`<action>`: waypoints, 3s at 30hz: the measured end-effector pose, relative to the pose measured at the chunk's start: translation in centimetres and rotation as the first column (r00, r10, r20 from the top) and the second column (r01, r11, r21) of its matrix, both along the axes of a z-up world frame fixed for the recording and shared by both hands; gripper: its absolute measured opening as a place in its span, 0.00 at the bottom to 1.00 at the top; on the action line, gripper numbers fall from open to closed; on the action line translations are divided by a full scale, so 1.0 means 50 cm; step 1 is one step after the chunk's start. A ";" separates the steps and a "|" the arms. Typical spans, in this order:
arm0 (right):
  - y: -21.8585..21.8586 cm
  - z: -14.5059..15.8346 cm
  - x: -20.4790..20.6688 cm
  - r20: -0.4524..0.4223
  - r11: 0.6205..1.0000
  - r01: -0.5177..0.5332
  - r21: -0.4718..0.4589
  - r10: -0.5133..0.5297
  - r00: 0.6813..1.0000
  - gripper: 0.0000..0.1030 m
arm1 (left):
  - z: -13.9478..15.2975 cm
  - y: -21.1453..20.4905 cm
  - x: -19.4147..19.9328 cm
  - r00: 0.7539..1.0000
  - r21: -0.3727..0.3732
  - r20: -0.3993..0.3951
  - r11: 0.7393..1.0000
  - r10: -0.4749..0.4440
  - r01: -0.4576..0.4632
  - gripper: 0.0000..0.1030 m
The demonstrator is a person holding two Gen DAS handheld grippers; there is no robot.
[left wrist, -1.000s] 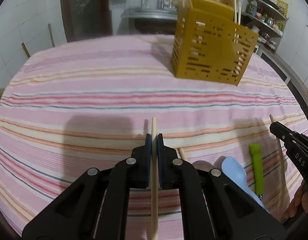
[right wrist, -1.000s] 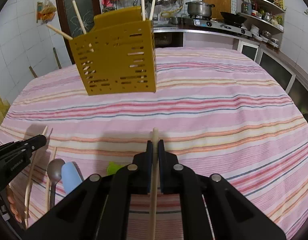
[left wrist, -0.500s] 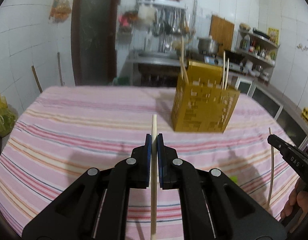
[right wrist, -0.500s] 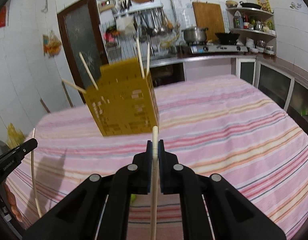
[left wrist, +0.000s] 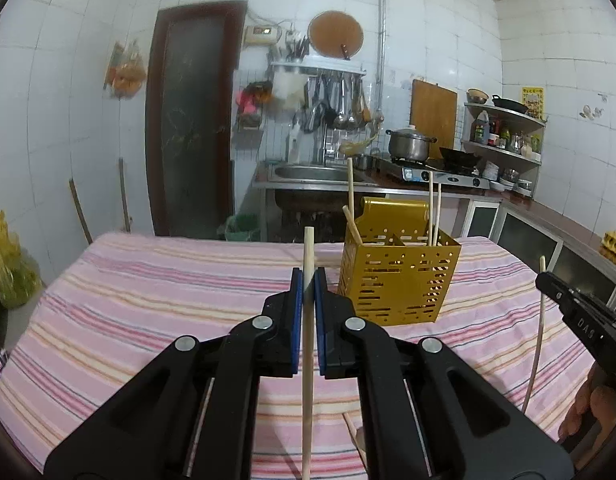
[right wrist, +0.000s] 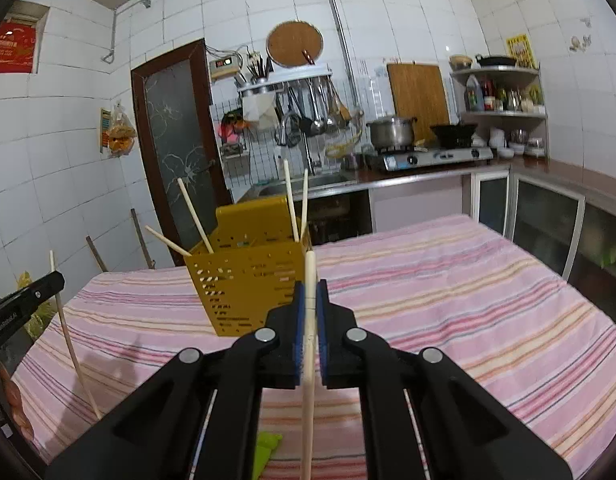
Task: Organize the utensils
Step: 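Lift both held chopsticks and carry them over the yellow caddy, then open the left tool and the right tool, dropping chopsticks into the caddy, then move both open tools back down to the remaining utensils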
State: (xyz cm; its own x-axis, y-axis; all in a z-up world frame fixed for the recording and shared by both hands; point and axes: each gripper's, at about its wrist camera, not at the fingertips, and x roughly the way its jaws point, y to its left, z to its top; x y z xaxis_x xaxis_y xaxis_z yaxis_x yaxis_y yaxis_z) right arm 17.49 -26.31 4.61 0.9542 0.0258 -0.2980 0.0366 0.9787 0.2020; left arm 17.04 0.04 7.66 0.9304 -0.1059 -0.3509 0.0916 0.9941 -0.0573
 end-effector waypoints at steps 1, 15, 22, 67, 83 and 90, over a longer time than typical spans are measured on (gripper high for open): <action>0.000 0.003 -0.003 0.007 1.000 0.001 -0.006 -0.001 1.000 0.06 | 0.000 -0.001 0.002 1.000 -0.002 0.000 1.000 -0.002 0.002 0.04; 0.016 0.057 0.006 0.134 0.999 0.009 -0.053 -0.002 0.991 0.06 | 0.048 -0.012 0.000 0.994 -0.010 0.105 0.999 -0.041 0.042 0.04; 0.014 0.140 0.050 0.229 0.999 0.013 -0.046 -0.002 0.973 0.06 | 0.125 -0.038 0.023 0.977 -0.024 0.199 0.996 -0.075 0.081 0.04; -0.006 0.165 0.321 0.085 0.990 0.052 -0.129 -0.041 0.996 0.66 | 0.139 -0.077 0.242 0.984 -0.035 0.174 0.999 -0.020 0.027 0.87; -0.022 0.053 0.064 -0.136 0.996 0.046 -0.077 -0.056 0.989 0.86 | 0.037 0.054 0.044 0.998 -0.004 -0.022 0.999 0.053 -0.053 0.95; -0.002 -0.015 -0.005 -0.190 0.996 0.026 -0.091 -0.043 0.981 0.86 | -0.054 0.092 0.012 0.988 -0.022 -0.135 0.996 0.079 -0.082 0.95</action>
State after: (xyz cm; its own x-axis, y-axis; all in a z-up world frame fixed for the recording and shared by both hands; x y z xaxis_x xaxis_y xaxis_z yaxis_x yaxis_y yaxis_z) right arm 17.23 -26.42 3.88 0.8789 -0.0405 -0.4753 0.1006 0.9897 0.1017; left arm 17.65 4.64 4.99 0.8813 -0.0438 -0.4705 0.0010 0.9959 -0.0909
